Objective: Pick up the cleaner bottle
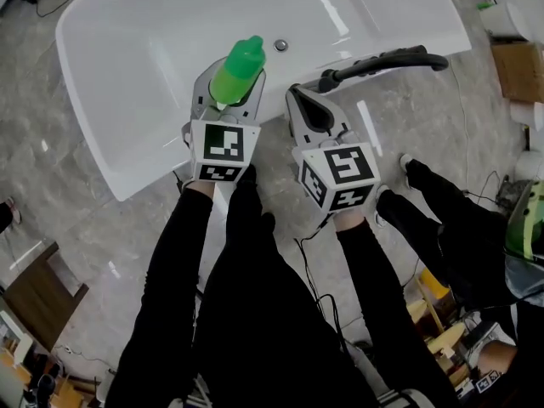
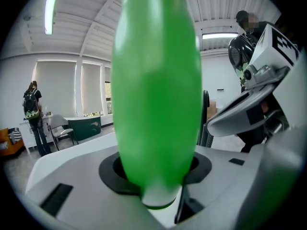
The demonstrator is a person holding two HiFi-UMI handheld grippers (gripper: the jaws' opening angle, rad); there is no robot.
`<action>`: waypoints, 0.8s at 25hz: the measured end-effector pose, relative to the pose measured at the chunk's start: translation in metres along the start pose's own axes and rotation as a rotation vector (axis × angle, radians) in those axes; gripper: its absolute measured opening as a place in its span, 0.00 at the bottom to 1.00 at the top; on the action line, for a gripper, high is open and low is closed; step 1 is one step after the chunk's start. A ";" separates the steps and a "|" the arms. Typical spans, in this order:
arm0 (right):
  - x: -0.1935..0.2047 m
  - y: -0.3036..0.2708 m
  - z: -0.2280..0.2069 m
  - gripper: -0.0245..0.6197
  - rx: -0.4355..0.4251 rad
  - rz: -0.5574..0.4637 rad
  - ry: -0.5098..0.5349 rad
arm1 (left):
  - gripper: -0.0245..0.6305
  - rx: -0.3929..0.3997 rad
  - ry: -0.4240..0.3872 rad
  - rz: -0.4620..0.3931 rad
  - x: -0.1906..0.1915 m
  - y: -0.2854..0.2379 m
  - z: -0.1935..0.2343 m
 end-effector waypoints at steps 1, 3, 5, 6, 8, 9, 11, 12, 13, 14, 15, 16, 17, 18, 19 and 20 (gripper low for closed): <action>-0.005 -0.001 -0.001 0.04 0.000 -0.009 0.008 | 0.35 -0.005 -0.001 -0.001 -0.002 0.003 0.002; -0.015 -0.004 -0.003 0.04 0.001 -0.022 0.026 | 0.35 -0.017 -0.004 -0.003 -0.007 0.007 0.006; -0.024 -0.006 -0.004 0.04 0.002 -0.029 0.045 | 0.35 -0.029 -0.005 -0.006 -0.012 0.013 0.011; -0.029 -0.007 -0.003 0.04 0.002 -0.031 0.053 | 0.35 -0.034 -0.005 -0.007 -0.015 0.016 0.014; -0.038 -0.009 -0.002 0.04 0.001 -0.038 0.064 | 0.35 -0.044 -0.003 -0.010 -0.021 0.022 0.018; -0.043 -0.010 -0.001 0.04 0.000 -0.042 0.067 | 0.34 -0.049 0.000 -0.012 -0.024 0.025 0.021; -0.052 -0.012 0.000 0.04 -0.002 -0.052 0.076 | 0.34 -0.058 0.004 -0.016 -0.030 0.031 0.026; -0.056 -0.014 0.001 0.04 -0.004 -0.057 0.082 | 0.34 -0.063 0.003 -0.018 -0.032 0.034 0.029; -0.061 -0.015 0.002 0.04 -0.006 -0.063 0.089 | 0.34 -0.068 0.002 -0.020 -0.035 0.037 0.032; -0.065 -0.017 0.003 0.04 -0.008 -0.069 0.097 | 0.34 -0.072 0.000 -0.021 -0.038 0.040 0.035; -0.070 -0.018 0.004 0.04 -0.009 -0.074 0.104 | 0.34 -0.077 -0.001 -0.023 -0.040 0.044 0.038; -0.073 -0.019 0.006 0.04 -0.011 -0.079 0.110 | 0.34 -0.082 0.001 -0.024 -0.043 0.048 0.041; -0.077 -0.019 0.008 0.04 -0.014 -0.084 0.116 | 0.34 -0.087 0.003 -0.026 -0.045 0.052 0.044; -0.080 -0.019 0.009 0.04 -0.016 -0.087 0.121 | 0.34 -0.093 0.006 -0.027 -0.047 0.056 0.047; -0.083 -0.020 0.010 0.04 -0.018 -0.089 0.125 | 0.34 -0.099 0.008 -0.027 -0.050 0.058 0.050; -0.086 -0.021 0.010 0.04 -0.019 -0.091 0.128 | 0.34 -0.104 0.011 -0.027 -0.051 0.061 0.052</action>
Point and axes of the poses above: the fingertips, and each gripper's own axes: y backward along the fingers, z to its left, x out of its underside, the point moved 8 cm from there along y, backward along the fingers, and after that the axes turned 6 degrees about y, right-handed, at the moved point
